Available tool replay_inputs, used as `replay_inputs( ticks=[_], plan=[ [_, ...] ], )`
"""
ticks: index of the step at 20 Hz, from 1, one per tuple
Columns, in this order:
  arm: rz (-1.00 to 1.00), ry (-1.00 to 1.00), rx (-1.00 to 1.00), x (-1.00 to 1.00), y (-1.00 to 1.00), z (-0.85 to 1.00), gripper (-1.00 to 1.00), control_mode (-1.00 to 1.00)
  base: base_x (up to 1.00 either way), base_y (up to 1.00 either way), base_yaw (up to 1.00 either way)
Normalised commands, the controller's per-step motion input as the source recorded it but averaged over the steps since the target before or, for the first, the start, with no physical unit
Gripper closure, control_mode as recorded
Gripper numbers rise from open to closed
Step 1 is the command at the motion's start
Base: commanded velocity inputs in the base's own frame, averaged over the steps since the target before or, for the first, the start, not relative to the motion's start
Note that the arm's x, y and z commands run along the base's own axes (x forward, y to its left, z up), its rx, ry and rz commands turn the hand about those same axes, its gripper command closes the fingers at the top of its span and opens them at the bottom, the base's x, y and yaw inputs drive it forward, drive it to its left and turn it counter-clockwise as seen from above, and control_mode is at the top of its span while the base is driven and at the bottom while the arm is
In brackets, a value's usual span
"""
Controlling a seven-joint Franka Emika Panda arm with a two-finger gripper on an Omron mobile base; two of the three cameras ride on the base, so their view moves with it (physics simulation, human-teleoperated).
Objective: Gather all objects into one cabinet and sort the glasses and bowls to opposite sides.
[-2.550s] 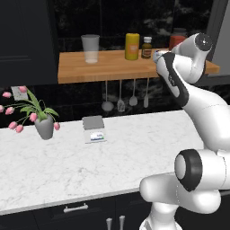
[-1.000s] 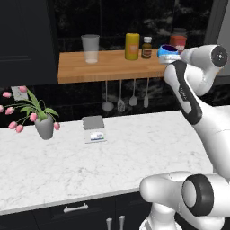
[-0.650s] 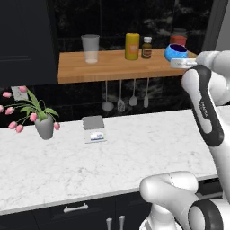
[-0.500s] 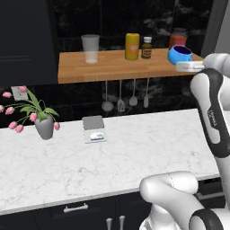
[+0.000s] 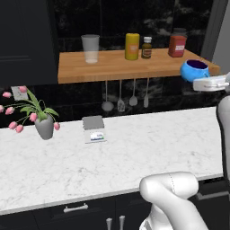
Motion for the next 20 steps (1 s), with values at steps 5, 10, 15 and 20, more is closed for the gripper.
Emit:
replay_inputs(
  ticks=[5,10,15,20],
  plan=[
    [0.0,0.19,0.0,-0.98,0.0,-0.19,1.0,-1.0,0.0,0.0,0.0],
    [0.0,0.18,0.0,-0.82,0.01,-0.17,1.0,-1.0,0.0,0.0,0.0],
    [0.0,0.03,0.0,-0.23,0.04,-0.01,1.0,-1.0,0.0,0.0,0.0],
    [0.0,0.0,0.0,0.0,0.0,0.0,1.0,1.0,-0.49,0.01,-0.05]
  ],
)
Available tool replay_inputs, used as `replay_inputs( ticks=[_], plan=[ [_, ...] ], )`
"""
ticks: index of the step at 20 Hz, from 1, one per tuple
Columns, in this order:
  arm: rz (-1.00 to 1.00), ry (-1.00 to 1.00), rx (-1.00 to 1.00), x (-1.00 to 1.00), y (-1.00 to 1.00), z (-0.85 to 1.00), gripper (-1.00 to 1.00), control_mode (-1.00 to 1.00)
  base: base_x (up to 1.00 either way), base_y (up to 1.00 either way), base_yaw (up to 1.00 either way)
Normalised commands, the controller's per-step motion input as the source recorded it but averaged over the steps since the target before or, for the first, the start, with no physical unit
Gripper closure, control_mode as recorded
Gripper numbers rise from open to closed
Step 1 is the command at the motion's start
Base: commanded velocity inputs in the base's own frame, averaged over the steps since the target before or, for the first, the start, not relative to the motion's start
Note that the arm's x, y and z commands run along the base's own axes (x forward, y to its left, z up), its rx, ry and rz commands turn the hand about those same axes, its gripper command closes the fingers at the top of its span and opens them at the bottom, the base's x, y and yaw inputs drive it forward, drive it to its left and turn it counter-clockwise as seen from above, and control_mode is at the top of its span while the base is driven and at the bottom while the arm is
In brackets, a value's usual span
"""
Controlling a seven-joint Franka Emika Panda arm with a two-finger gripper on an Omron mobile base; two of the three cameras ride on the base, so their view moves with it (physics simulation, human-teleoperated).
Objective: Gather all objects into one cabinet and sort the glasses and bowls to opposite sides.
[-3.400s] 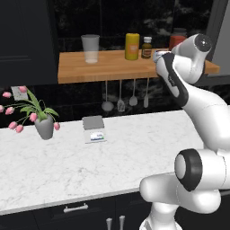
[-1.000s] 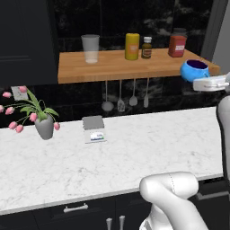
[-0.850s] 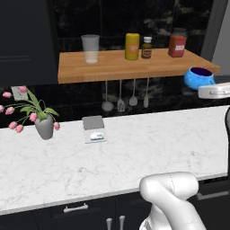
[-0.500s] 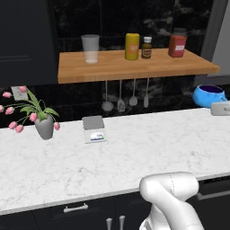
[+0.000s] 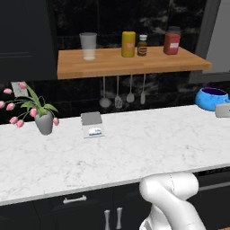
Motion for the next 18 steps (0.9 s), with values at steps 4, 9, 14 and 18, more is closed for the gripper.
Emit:
replay_inputs(
  ticks=[4,9,14,18],
  plan=[
    [0.0,0.0,0.0,0.0,0.0,0.0,1.0,1.0,-0.14,-0.13,-0.46],
    [0.0,0.0,0.0,0.0,0.0,0.0,1.0,1.0,0.06,-0.04,-0.72],
    [0.0,0.0,0.0,0.0,0.0,0.0,1.0,1.0,0.11,0.0,-0.84],
    [0.0,0.0,0.0,0.0,0.0,0.0,1.0,1.0,0.09,0.0,-0.85]
  ],
)
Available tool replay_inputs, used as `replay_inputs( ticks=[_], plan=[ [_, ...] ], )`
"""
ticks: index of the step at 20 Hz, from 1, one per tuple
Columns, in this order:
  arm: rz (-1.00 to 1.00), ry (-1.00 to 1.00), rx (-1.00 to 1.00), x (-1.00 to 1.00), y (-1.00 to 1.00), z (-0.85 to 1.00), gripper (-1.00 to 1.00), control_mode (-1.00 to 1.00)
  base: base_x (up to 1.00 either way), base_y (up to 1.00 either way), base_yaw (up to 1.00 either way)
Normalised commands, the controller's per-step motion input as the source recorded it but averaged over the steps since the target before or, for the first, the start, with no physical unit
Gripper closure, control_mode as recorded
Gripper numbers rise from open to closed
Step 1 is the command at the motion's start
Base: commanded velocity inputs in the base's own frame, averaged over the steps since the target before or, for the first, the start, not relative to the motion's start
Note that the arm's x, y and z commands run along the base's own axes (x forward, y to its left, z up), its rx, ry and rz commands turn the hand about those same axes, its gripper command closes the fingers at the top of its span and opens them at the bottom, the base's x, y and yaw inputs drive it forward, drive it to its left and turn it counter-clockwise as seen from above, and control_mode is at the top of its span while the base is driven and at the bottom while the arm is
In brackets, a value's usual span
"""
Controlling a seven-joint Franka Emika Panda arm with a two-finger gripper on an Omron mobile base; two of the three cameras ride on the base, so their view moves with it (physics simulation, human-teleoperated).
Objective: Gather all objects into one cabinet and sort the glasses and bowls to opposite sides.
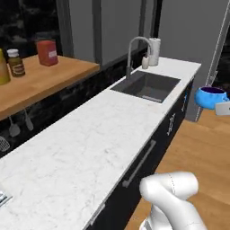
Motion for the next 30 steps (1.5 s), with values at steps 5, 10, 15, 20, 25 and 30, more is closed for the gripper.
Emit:
replay_inputs(
  ticks=[5,10,15,20,25,30],
  plan=[
    [0.0,0.0,0.0,0.0,0.0,0.0,1.0,1.0,0.12,0.0,-0.84],
    [0.0,0.0,0.0,0.0,0.0,0.0,1.0,1.0,0.15,0.0,-0.83],
    [0.0,0.0,0.0,0.0,0.0,0.0,1.0,1.0,0.13,0.0,-0.84],
    [0.0,0.0,0.0,0.0,0.0,0.0,1.0,1.0,0.47,0.04,-0.73],
    [0.0,0.0,0.0,0.0,0.0,0.0,1.0,1.0,0.98,-0.01,-0.24],
    [0.0,0.0,0.0,0.0,0.0,0.0,1.0,1.0,1.0,-0.12,0.0]
  ],
)
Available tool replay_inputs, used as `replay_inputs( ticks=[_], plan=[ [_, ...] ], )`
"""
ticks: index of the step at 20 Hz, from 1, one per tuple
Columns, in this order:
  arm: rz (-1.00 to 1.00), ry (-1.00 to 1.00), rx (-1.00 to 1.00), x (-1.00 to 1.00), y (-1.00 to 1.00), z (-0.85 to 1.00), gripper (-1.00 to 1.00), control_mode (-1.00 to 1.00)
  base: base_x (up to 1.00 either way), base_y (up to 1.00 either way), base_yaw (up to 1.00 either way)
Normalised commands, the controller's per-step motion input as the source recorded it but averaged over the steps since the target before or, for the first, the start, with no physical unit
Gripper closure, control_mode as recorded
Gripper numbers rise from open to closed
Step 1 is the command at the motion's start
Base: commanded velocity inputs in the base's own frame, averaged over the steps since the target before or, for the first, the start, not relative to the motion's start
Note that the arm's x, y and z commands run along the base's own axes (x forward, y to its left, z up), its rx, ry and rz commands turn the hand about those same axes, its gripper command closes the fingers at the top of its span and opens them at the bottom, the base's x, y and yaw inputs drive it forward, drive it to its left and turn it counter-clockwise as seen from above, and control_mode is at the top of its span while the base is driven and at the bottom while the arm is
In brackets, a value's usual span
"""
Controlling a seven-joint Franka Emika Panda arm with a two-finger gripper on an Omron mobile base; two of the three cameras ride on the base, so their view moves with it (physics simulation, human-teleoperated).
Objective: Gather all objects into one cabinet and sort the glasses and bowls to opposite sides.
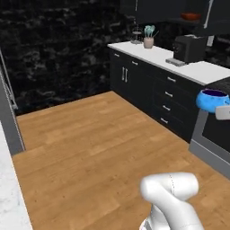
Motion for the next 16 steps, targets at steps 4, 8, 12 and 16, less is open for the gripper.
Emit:
replay_inputs(
  ticks=[4,8,12,16],
  plan=[
    [0.0,0.0,0.0,0.0,0.0,0.0,1.0,1.0,1.0,-0.2,0.0],
    [0.0,0.0,0.0,0.0,0.0,0.0,1.0,1.0,1.0,-0.32,-0.03],
    [0.0,0.0,0.0,0.0,0.0,0.0,1.0,1.0,1.0,-0.38,-0.02],
    [0.0,0.0,0.0,0.0,0.0,0.0,1.0,1.0,1.0,-0.37,-0.01]
  ],
)
